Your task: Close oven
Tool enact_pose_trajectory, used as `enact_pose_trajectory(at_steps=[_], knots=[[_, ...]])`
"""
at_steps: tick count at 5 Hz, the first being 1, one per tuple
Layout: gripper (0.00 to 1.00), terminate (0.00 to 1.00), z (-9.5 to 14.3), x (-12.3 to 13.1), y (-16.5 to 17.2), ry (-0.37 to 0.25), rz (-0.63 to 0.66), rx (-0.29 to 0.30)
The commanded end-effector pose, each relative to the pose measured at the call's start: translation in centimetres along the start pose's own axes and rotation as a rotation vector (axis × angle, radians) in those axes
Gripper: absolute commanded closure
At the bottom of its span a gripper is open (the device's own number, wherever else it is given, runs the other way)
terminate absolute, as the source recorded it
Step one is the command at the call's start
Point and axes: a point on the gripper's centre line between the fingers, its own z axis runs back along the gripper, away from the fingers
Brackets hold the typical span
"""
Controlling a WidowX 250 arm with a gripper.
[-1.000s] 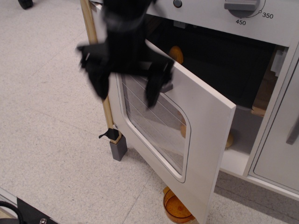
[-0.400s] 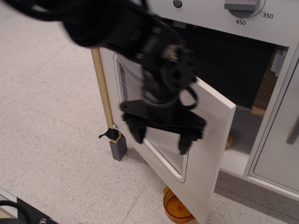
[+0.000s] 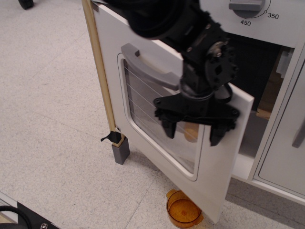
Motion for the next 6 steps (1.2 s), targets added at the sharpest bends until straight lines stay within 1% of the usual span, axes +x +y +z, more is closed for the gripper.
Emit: enact_pose_trajectory(at_steps=[1, 2, 3, 4, 5, 6], knots=[[0.0, 0.0, -0.2, 7.1, -2.7, -0.129, 0.085, -0.043], [0.0, 0.0, -1.3, 9.4, -3.0, -0.156, 0.131, -0.043], [0.0, 0.0, -1.3, 10.4, -3.2, -0.174, 0.148, -0.048], [0.0, 0.0, -2.0, 11.2, -2.9, -0.17, 0.173, -0.035], [0.0, 0.0, -1.9, 11.7, -2.9, -0.179, 0.186, -0.04], [0.0, 0.0, -1.8, 11.1, -2.4, -0.166, 0.178, -0.04]])
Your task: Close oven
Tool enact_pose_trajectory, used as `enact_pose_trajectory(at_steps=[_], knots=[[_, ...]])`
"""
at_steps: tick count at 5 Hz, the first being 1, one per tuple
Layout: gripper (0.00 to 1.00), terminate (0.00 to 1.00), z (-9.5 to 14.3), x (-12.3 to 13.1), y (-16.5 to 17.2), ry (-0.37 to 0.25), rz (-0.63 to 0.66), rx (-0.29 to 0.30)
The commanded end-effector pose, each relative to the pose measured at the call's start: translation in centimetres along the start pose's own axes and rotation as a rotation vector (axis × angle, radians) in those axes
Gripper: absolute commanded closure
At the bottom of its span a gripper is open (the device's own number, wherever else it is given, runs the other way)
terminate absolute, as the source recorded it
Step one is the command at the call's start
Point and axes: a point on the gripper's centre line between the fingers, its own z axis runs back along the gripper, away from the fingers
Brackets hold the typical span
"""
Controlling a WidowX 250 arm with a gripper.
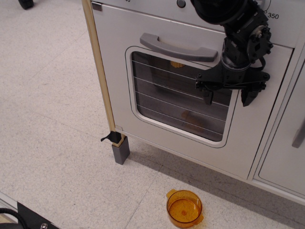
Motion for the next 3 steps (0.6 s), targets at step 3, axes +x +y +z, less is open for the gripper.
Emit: enact_pose_trajectory(at_steps=[3], knots=[[0.0, 0.0, 2.8, -0.17, 2.04, 0.052, -0.029, 0.037]])
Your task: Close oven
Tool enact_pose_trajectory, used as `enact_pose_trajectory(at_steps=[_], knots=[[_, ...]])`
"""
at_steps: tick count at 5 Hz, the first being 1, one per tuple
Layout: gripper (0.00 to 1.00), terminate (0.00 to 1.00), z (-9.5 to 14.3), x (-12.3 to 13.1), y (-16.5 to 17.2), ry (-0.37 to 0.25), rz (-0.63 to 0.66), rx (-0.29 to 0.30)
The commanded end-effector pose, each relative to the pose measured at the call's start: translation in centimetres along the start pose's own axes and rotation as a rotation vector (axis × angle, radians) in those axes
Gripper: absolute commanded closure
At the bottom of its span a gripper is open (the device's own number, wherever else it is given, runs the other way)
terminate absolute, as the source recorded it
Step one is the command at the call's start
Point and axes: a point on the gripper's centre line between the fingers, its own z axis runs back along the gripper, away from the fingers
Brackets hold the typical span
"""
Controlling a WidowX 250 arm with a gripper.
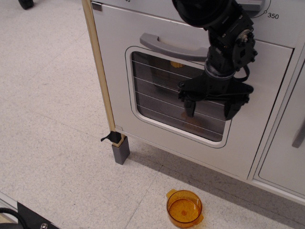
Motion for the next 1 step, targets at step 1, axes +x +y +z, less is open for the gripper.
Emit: enact_pose_trajectory(at_steps=[1], knots=[[0.0, 1.0, 2.32, 2.57, -0.42, -0.056, 0.011, -0.042]])
